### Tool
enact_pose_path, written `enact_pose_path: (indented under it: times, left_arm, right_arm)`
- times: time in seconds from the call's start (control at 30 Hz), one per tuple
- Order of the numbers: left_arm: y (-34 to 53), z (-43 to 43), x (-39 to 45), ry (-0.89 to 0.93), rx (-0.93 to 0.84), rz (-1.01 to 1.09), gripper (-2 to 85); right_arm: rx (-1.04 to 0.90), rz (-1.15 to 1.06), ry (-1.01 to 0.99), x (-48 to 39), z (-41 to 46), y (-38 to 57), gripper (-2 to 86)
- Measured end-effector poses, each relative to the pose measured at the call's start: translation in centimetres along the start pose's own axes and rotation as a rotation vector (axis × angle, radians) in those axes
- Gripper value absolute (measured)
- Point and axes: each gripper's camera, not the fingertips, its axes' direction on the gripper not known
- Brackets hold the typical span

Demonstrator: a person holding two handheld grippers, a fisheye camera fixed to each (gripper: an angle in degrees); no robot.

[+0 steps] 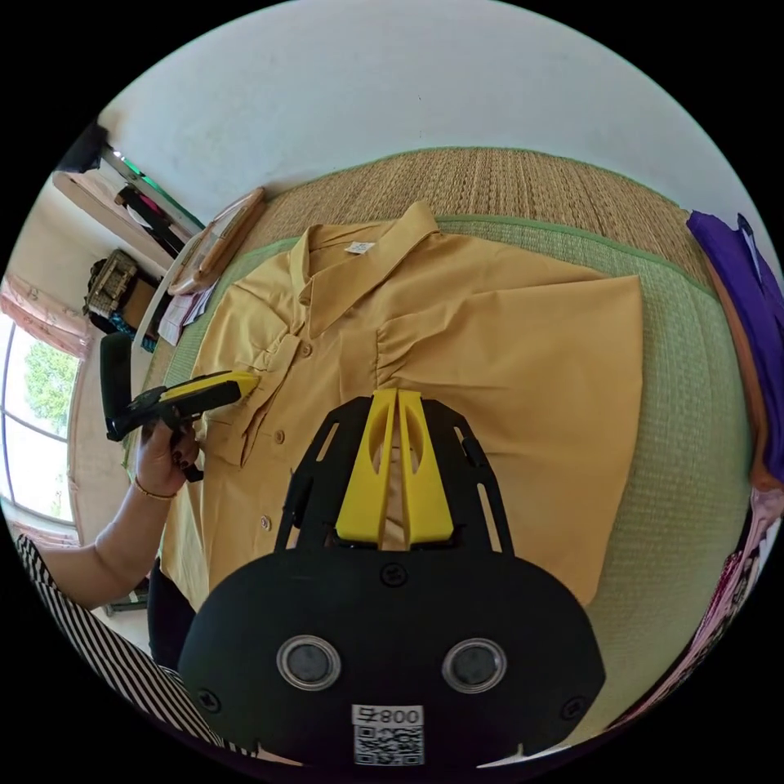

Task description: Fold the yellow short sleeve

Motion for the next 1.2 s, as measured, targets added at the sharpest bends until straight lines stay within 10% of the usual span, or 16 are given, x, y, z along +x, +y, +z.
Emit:
enact_pose_path:
  times: [1.2]
  left_arm:
    - [-15.5,5.9,2.3,-0.097,-0.021,-0.012,0.2]
  right_arm:
    - [-0.016,-0.065,0.002,-1.6,12.4,-9.5,0.2]
